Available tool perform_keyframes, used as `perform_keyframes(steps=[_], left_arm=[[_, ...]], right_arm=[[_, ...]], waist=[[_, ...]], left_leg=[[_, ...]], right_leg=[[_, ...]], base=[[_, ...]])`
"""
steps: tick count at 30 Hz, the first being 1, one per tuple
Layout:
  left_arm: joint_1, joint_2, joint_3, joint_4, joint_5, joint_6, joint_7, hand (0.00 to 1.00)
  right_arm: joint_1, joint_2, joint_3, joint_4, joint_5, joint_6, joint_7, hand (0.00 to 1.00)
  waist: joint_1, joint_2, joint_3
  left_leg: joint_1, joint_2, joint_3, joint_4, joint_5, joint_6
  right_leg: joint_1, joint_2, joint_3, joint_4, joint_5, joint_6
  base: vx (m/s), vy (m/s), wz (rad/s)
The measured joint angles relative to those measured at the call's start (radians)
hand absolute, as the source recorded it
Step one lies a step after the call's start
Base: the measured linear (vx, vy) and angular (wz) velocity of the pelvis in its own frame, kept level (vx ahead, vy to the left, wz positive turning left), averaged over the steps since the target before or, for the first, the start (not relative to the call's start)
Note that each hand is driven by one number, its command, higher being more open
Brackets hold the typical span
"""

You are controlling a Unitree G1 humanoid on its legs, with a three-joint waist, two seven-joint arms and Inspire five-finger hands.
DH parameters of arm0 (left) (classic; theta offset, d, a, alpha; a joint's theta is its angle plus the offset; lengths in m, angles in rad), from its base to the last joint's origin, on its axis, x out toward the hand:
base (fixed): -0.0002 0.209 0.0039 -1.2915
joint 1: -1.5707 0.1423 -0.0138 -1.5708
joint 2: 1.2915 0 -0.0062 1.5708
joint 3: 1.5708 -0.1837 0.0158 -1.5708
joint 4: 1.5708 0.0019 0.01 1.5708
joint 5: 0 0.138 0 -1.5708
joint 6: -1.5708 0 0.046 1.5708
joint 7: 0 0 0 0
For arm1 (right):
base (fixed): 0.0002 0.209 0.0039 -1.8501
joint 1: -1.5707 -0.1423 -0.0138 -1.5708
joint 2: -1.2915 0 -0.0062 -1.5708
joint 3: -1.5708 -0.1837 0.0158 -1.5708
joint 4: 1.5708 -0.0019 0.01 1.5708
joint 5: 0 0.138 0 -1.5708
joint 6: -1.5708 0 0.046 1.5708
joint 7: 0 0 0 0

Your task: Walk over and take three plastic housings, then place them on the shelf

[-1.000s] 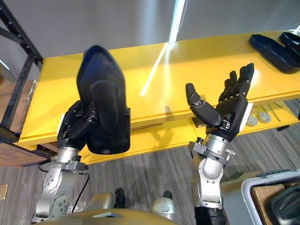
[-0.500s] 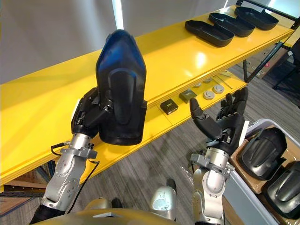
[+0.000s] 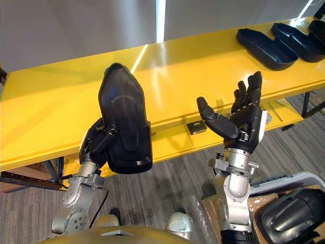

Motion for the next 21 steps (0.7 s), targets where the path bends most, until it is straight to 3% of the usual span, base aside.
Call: perform_keyframes(steps=[6,11,16,21], left_arm=[[-0.119,0.038,0.005,-0.008,0.078,0.0,0.007,0.0],[-0.279,0.044,0.011,-0.108,0.05,0.005,0.005,0.0],[-0.421,0.053,0.0,-0.234,-0.112,0.053,-0.061,0.0],[-0.443,0.076,-0.013,-0.233,-0.122,0.073,-0.033,0.0]], right_arm=[[0.037,0.048,0.081,0.0,-0.002,0.005,-0.008,1.0],[0.034,0.049,0.066,0.0,-0.04,0.018,0.0,1.0],[0.03,0.049,0.049,0.0,-0.041,0.059,0.026,1.0],[0.016,0.043,0.064,0.0,-0.041,0.076,0.064,1.0]], waist=[[-0.022,-0.033,0.008],[-0.067,-0.031,0.007],[-0.099,-0.025,0.005],[-0.115,-0.024,0.004]], left_leg=[[-0.011,-0.048,0.068,0.042,-0.035,0.035],[-0.039,-0.047,0.085,0.057,-0.04,0.036],[-0.039,-0.046,0.108,0.058,-0.041,0.036],[-0.016,-0.051,0.143,0.05,-0.044,0.04]], right_leg=[[-0.009,-0.042,0.06,-0.079,0.068,0.026],[-0.038,-0.04,0.078,-0.096,0.082,0.028],[-0.057,-0.036,0.105,-0.096,0.095,0.026],[-0.058,-0.035,0.137,-0.113,0.118,0.028]], base=[[-0.04,0.087,-0.29],[-0.02,0.005,-0.09],[0.0,-0.001,-0.14],[-0.03,0.017,-0.23]])
